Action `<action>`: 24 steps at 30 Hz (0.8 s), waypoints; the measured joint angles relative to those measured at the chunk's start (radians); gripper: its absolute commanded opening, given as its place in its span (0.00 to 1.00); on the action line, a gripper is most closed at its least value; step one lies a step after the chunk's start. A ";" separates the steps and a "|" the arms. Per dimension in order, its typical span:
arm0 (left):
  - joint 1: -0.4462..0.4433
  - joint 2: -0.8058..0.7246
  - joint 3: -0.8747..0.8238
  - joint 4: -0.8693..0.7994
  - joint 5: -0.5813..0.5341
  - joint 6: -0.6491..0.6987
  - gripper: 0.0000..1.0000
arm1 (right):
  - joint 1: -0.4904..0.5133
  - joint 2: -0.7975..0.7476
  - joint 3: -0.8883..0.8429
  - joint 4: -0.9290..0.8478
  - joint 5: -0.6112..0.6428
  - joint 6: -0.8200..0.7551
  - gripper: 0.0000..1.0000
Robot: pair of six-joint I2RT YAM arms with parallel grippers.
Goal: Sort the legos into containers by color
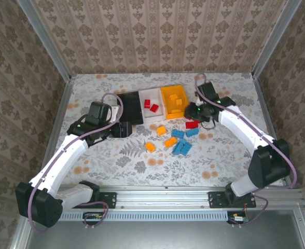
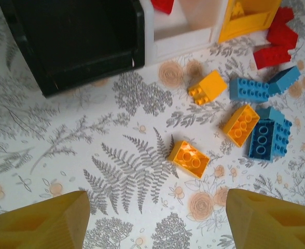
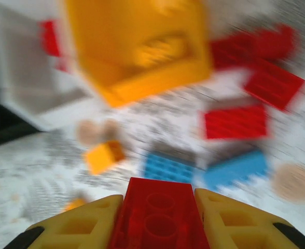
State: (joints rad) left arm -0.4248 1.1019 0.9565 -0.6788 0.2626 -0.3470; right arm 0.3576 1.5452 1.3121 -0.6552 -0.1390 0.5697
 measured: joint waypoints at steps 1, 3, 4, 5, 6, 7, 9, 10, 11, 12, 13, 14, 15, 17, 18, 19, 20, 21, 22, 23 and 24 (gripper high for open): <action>0.000 -0.001 -0.018 0.007 0.005 -0.006 0.71 | 0.027 0.045 0.068 0.002 -0.010 0.004 0.36; 0.000 -0.008 -0.052 0.018 0.012 -0.021 0.72 | 0.065 0.140 0.187 0.004 -0.031 0.010 0.36; 0.000 -0.015 -0.069 0.021 0.015 -0.027 0.72 | 0.081 0.190 0.244 0.003 -0.039 0.010 0.36; -0.001 -0.025 -0.086 0.025 0.016 -0.033 0.72 | 0.093 0.236 0.292 0.003 -0.050 0.010 0.36; -0.001 -0.036 -0.103 0.029 0.020 -0.039 0.72 | 0.106 0.295 0.351 0.003 -0.058 0.010 0.36; -0.001 -0.050 -0.122 0.031 0.023 -0.046 0.72 | 0.114 0.352 0.406 0.001 -0.068 0.010 0.36; -0.004 -0.072 -0.149 0.031 0.026 -0.059 0.72 | 0.122 0.455 0.500 -0.004 -0.085 0.010 0.38; -0.007 -0.084 -0.164 0.032 0.027 -0.066 0.72 | 0.124 0.510 0.550 -0.005 -0.092 0.010 0.41; -0.010 -0.092 -0.175 0.035 0.029 -0.073 0.72 | 0.125 0.552 0.589 -0.009 -0.098 0.010 0.45; -0.014 -0.099 -0.189 0.038 0.030 -0.080 0.72 | 0.125 0.600 0.634 -0.010 -0.105 0.008 0.47; -0.016 -0.103 -0.202 0.040 0.031 -0.088 0.73 | 0.125 0.644 0.680 -0.016 -0.109 0.009 0.50; -0.024 -0.103 -0.211 0.044 0.029 -0.097 0.73 | 0.125 0.677 0.713 -0.020 -0.114 0.008 0.53; -0.034 -0.101 -0.222 0.050 0.028 -0.106 0.75 | 0.125 0.708 0.749 -0.029 -0.121 0.007 0.56; -0.064 -0.093 -0.236 0.063 0.029 -0.120 0.79 | 0.124 0.752 0.806 -0.042 -0.132 0.007 0.62; -0.080 -0.086 -0.240 0.069 0.028 -0.129 0.81 | 0.124 0.765 0.831 -0.048 -0.134 0.004 0.63; -0.098 -0.073 -0.241 0.080 0.026 -0.138 0.82 | 0.124 0.771 0.848 -0.054 -0.136 0.003 0.63; -0.112 -0.060 -0.241 0.090 0.024 -0.142 0.83 | 0.124 0.771 0.855 -0.058 -0.137 0.002 0.63; -0.129 -0.042 -0.241 0.104 0.020 -0.149 0.84 | 0.123 0.769 0.864 -0.061 -0.139 0.001 0.63; -0.145 -0.025 -0.241 0.114 0.015 -0.155 0.84 | 0.121 0.763 0.864 -0.062 -0.139 -0.002 0.63; -0.162 -0.004 -0.240 0.123 0.007 -0.158 0.84 | 0.120 0.750 0.852 -0.059 -0.139 -0.007 0.63; -0.180 0.021 -0.237 0.129 0.000 -0.160 0.85 | 0.118 0.726 0.822 -0.053 -0.139 -0.011 0.64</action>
State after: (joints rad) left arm -0.6044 1.1229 0.7193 -0.5503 0.2630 -0.5068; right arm 0.4759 2.2711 2.1345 -0.7082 -0.2783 0.5587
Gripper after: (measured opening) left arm 0.841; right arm 0.633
